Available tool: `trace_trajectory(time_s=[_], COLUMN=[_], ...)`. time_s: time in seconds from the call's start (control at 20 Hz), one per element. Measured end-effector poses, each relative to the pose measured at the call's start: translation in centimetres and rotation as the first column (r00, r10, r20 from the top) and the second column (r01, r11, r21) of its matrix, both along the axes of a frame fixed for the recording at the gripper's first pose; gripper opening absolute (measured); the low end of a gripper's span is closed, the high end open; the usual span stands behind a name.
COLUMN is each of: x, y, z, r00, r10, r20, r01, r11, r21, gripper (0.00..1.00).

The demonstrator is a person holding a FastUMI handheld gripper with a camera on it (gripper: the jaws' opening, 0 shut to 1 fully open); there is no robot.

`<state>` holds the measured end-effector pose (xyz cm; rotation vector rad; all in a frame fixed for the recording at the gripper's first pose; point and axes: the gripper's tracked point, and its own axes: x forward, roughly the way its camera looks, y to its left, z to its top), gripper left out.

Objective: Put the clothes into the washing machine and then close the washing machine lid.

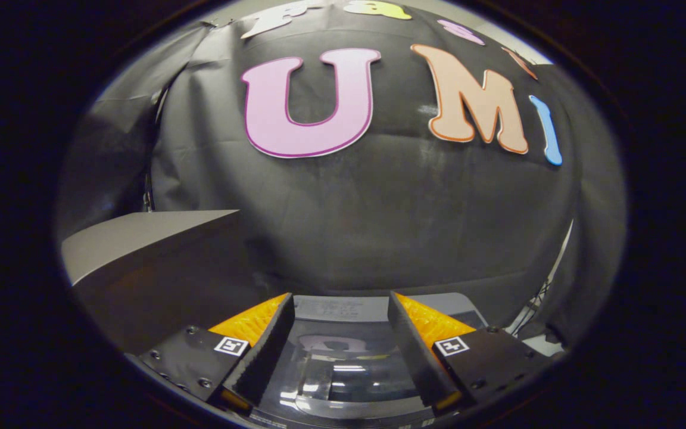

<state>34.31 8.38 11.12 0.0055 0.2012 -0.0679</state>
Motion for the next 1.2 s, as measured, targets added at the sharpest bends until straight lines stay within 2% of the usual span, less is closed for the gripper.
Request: trace_trajectory(time_s=[0.65,1.0,1.2], x=[-5.9,-11.0,-14.3], y=[-10.1,-12.9,-13.7], z=[-0.5,-3.7,-6.7], r00=[0.986,0.986,0.991], r10=[-0.084,-0.068,-0.056], r20=[0.143,0.151,0.126], r01=[0.084,0.074,0.056], r11=[0.996,0.997,0.998], r21=[0.007,-0.033,-0.001], gripper=[0.98,0.98,0.98])
